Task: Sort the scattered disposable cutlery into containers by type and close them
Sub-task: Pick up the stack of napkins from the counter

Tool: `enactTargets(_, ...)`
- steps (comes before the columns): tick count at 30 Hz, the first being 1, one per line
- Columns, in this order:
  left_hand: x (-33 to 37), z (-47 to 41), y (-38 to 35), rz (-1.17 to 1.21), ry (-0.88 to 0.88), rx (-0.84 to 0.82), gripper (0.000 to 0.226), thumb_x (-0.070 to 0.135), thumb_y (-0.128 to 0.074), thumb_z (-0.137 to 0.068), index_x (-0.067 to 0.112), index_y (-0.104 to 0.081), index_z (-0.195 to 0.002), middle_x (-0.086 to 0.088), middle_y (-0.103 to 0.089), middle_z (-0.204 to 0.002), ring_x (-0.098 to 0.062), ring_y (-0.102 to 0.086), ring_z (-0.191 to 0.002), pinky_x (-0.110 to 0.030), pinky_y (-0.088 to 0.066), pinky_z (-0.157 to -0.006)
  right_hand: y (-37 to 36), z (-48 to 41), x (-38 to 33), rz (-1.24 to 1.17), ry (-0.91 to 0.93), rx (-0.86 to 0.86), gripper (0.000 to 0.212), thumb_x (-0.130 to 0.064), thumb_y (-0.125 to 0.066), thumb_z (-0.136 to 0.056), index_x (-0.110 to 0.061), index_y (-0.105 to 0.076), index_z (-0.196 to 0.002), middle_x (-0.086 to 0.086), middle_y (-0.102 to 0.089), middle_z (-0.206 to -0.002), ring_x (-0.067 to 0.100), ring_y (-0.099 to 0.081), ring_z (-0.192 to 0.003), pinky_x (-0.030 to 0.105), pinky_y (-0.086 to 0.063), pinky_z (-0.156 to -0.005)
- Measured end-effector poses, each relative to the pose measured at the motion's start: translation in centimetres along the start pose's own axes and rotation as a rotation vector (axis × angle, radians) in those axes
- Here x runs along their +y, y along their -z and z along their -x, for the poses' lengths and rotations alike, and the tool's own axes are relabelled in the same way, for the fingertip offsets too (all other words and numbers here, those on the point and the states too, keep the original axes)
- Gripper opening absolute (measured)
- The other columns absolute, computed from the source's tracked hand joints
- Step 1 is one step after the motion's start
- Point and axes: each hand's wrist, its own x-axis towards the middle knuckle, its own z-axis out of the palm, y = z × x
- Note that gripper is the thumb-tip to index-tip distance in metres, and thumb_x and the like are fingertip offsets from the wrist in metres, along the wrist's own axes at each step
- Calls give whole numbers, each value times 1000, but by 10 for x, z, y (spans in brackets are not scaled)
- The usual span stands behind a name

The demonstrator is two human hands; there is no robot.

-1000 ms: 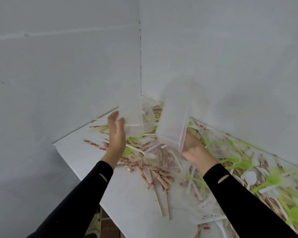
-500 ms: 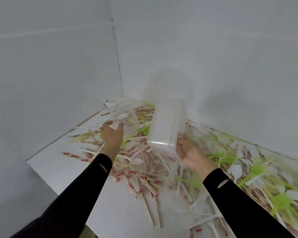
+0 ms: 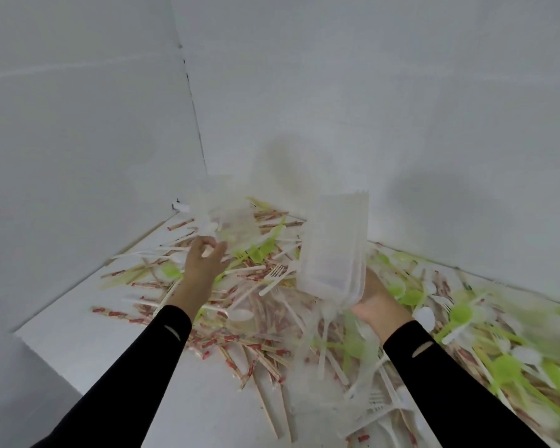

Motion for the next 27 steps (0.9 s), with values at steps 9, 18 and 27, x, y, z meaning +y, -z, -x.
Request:
enactTargets(9, 27, 107, -45, -80, -40, -293, 52, 36, -80, -75, 13, -43, -104, -4, -49, -101, -25, -64, -95, -28, -59, -75, 8, 5, 17, -60, 48, 277, 27, -24, -55, -100, -13, -59, -124, 11, -67, -121, 27, -65, -106, 39, -54, -78)
enactTargets(18, 6, 147, -74, -273, -75, -466, 43, 56, -47, -94, 15, -52, -108, 0, -61, -108, -15, -64, -101, -35, -55, -87, 51, 56, 28, -57, 155, 345, 37, 3, -54, -92, -1, -56, -130, 20, -66, -120, 34, -65, -105, 33, -58, -66)
enactTargets(27, -37, 157, -87, -824, 55, -557, 18, 29, -52, -97, 12, -46, -97, 2, -52, -89, -12, -47, -71, -24, -37, -60, 97, 126, 31, -59, 182, 385, 14, -5, -53, -96, -6, -66, -101, 7, -72, -89, 19, -69, -78, 29, -58, -65)
